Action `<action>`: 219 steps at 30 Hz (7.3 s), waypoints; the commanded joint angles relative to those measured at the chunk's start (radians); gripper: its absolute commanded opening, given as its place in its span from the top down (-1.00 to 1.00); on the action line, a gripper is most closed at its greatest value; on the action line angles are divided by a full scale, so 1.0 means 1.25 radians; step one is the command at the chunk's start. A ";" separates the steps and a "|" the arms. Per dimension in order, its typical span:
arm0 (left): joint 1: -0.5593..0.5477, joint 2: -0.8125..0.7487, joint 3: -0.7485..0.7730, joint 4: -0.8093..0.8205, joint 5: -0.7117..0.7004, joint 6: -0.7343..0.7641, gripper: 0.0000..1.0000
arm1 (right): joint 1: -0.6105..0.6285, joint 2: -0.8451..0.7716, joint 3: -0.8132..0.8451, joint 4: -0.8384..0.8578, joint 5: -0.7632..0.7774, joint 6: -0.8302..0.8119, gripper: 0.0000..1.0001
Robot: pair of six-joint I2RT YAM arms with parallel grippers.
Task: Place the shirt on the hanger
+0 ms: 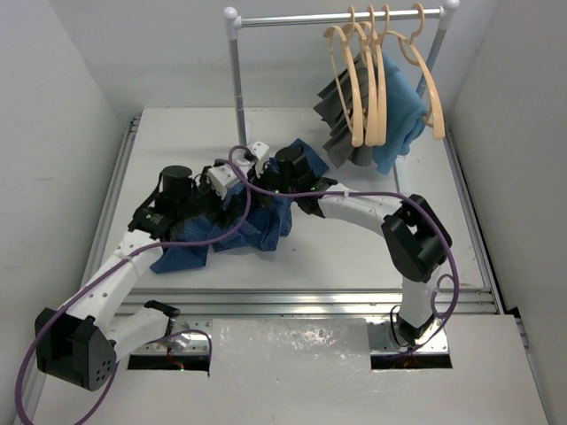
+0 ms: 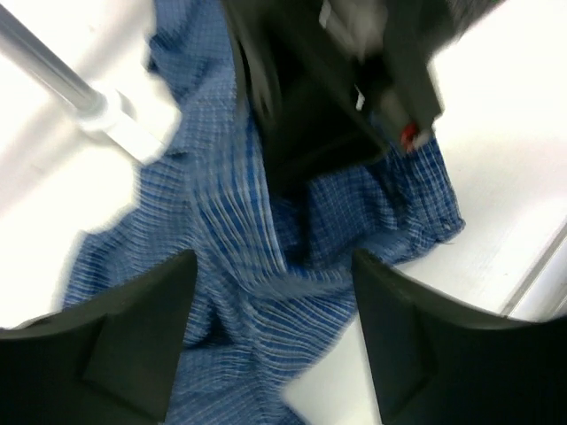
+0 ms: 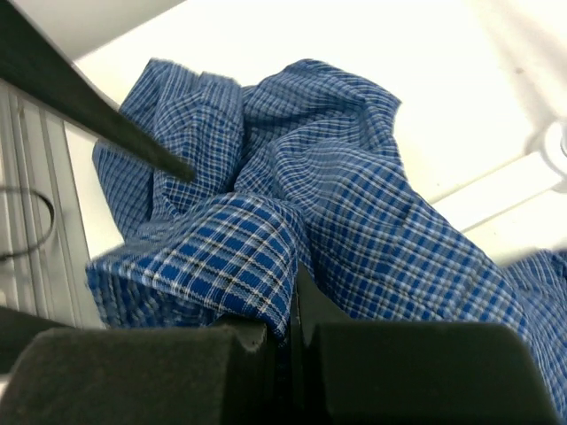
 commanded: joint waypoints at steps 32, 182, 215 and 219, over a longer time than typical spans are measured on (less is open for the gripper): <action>-0.018 0.032 -0.079 0.145 -0.180 -0.101 0.58 | 0.049 -0.128 0.032 -0.081 0.223 0.174 1.00; -0.005 0.083 0.023 0.049 -0.135 -0.052 1.00 | -0.413 -0.253 0.412 -0.294 0.104 -0.081 1.00; 0.043 0.366 0.248 0.040 -0.185 -0.055 0.94 | -0.382 -0.812 -0.360 -0.337 -0.258 -0.014 1.00; 0.043 0.375 0.251 0.036 -0.189 -0.050 0.94 | -0.379 -0.828 -0.359 -0.339 -0.274 -0.014 1.00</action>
